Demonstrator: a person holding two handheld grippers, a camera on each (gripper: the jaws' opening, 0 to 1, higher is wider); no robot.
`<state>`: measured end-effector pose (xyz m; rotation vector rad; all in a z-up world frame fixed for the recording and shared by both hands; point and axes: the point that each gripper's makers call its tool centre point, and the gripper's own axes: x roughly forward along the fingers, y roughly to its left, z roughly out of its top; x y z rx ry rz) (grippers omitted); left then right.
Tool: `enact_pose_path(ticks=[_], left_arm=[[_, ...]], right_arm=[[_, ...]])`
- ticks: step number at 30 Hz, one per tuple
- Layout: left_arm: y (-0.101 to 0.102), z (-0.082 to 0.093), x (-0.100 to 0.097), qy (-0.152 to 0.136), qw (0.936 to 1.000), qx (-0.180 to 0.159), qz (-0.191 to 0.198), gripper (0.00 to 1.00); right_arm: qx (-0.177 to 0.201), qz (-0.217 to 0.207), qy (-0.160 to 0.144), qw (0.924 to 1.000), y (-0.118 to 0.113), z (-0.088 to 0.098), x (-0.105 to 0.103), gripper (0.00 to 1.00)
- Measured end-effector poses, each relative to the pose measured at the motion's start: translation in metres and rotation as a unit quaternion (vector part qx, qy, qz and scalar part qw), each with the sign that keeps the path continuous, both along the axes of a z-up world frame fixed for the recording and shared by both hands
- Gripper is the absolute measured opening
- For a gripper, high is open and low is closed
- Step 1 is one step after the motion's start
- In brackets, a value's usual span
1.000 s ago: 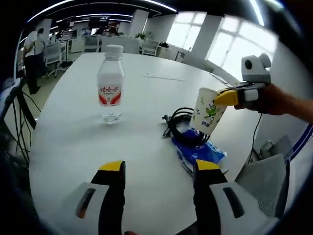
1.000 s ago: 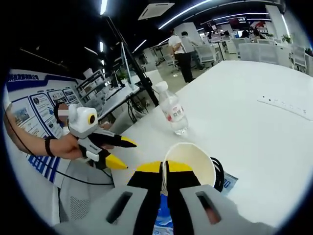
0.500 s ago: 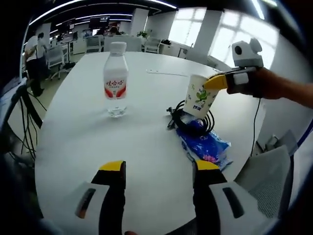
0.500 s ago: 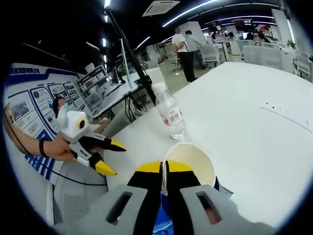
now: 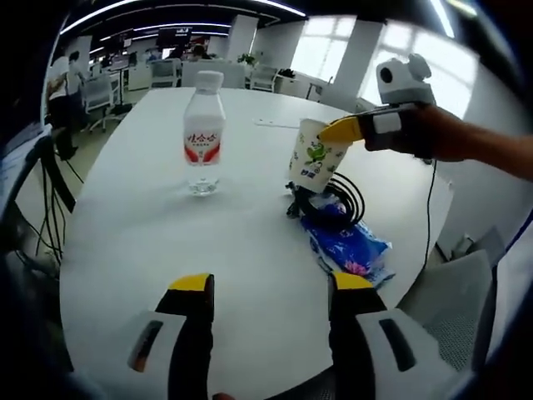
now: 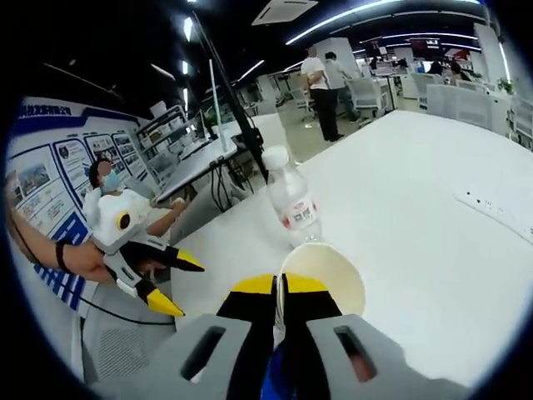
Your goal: Arrange the tabletop items into an orderly group along one side of the table until the central work area is clear of visible clutter.
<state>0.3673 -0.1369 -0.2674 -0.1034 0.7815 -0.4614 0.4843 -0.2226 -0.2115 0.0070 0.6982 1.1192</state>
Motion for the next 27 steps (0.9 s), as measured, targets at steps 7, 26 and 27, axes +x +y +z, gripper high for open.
enact_pose_path(ticks=[7,26,27], left_arm=[[-0.002,0.0,-0.003,0.0,1.0,-0.003,0.004,0.55],[-0.002,0.003,-0.006,-0.002,1.0,0.006,-0.008,0.54],[-0.002,0.003,-0.006,-0.002,0.9999,0.01,-0.007,0.54]], right_arm=[[-0.004,-0.013,-0.011,0.9998,0.01,-0.005,0.018,0.0],[-0.036,-0.003,-0.039,0.9986,0.04,-0.026,0.048,0.0],[-0.04,-0.001,-0.041,0.9984,0.041,-0.028,0.05,0.0]])
